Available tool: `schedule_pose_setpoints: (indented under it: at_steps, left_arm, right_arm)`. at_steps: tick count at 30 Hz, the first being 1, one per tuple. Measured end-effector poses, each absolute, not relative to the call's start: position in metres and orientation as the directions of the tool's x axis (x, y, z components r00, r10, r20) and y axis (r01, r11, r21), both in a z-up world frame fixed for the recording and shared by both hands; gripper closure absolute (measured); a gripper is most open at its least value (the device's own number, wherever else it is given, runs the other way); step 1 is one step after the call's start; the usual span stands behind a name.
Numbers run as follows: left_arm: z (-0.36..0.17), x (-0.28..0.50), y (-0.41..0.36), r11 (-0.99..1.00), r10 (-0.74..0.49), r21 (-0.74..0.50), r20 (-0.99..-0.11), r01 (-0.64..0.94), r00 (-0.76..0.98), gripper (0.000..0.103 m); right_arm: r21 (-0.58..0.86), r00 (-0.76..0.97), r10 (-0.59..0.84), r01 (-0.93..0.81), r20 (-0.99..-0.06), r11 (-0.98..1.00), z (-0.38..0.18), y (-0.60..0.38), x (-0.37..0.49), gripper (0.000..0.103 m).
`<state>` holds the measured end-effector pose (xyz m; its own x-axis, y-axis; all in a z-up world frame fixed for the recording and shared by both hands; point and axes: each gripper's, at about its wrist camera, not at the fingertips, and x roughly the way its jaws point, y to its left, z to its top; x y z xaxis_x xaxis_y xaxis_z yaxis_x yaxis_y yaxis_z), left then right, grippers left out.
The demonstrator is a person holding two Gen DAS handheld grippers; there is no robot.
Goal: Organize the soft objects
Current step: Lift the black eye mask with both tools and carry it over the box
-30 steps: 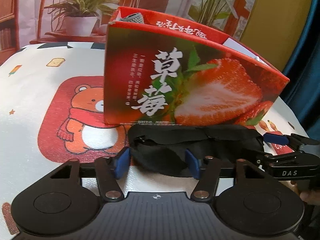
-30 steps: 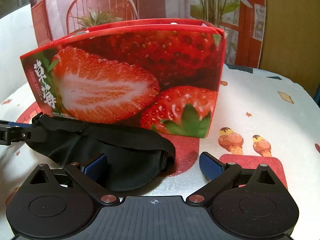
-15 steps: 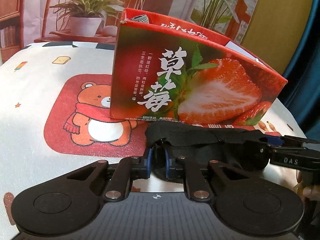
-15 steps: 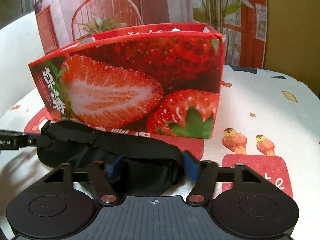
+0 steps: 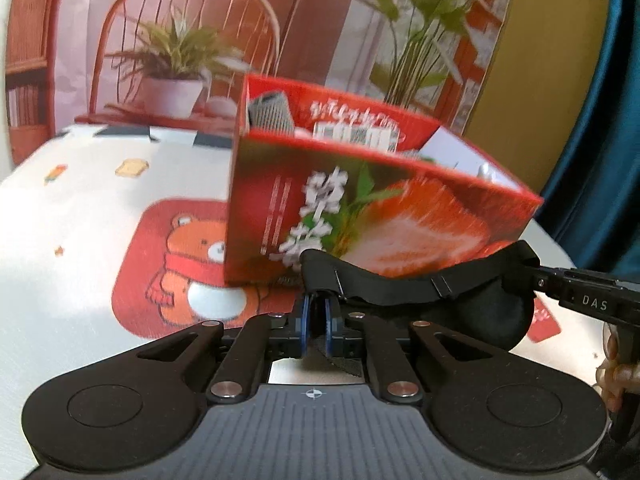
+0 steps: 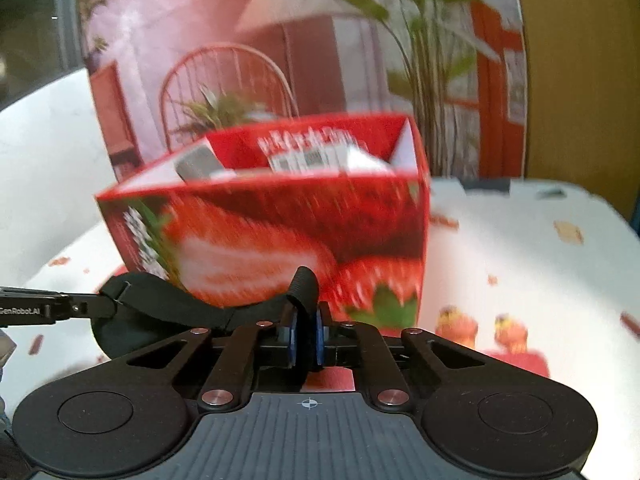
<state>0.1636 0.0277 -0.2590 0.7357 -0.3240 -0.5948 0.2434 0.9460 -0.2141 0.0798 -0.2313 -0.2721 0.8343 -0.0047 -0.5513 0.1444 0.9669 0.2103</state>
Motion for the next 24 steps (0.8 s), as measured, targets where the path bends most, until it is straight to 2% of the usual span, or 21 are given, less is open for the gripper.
schedule_pose_setpoints:
  at_steps: [11,19,24]
  left_arm:
    - [-0.206,0.151,0.035,0.938,-0.338,-0.241,-0.475,0.249,0.813,0.094]
    - [-0.169,0.171,0.028,0.938,-0.340,-0.211,-0.398,0.276,0.852,0.094]
    - [-0.150,0.198,0.020,0.940,-0.335,-0.185,-0.362,0.286,0.870,0.095]
  right_arm:
    - [0.111,0.910,0.023,0.025,-0.414,0.994,-0.200,-0.224,0.087,0.096]
    - [0.060,0.926,0.020,0.003,-0.377,0.998,-0.168,-0.228,0.118,0.096]
    - [0.017,0.931,-0.001,0.008,-0.366,1.000,-0.155,-0.233,0.147,0.101]
